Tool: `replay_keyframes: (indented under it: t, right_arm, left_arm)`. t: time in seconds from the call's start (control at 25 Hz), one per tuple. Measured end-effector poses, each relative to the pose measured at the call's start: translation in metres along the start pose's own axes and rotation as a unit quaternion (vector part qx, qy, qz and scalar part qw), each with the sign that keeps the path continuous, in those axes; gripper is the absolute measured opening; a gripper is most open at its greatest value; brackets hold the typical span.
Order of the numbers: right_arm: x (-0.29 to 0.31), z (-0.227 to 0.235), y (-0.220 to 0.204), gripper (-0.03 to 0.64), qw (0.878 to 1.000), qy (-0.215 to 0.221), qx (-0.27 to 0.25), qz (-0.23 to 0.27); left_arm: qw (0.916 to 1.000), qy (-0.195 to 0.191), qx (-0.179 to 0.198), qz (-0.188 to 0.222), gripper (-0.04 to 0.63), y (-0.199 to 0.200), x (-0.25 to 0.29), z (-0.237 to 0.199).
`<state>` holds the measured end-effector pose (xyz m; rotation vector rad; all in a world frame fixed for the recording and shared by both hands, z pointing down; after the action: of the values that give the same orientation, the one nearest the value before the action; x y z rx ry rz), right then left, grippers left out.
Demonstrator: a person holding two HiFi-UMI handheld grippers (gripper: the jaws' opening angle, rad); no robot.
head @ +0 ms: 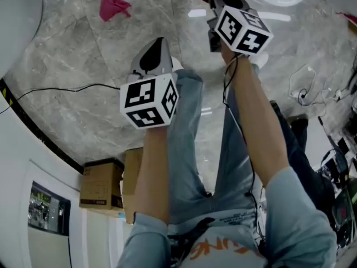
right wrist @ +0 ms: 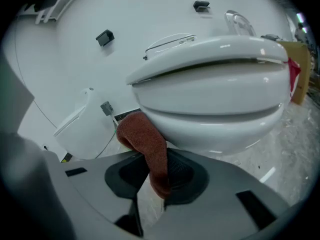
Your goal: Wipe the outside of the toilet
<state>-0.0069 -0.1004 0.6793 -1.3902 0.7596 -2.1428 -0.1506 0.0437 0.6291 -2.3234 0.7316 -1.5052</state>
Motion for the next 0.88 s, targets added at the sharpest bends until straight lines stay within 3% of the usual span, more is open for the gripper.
replay_keyframes:
  t: [0.28,0.88]
  right_arm:
    - [-0.021,0.018,-0.005,0.084,1.0,0.016,-0.008,-0.001]
    - [-0.056,0.068,-0.015,0.086,0.999,0.038,-0.032,-0.02]
  left_arm:
    - [0.9996,0.0,0.029,0.006,-0.006,0.007,0.008,0.035]
    - [0.9976,-0.025,0.062,-0.019,-0.006,-0.01,0.039,0.12]
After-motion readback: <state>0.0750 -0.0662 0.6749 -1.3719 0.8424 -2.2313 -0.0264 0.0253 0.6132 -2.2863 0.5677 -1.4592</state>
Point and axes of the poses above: the fingertips, and each gripper's own axes: x forward along the fingers, z to its right, y out of its top, the point moved 1 cm from there along -x, backward along the fingers, and after that the axes turned 2 degrees about y, right-handed, at the moved point
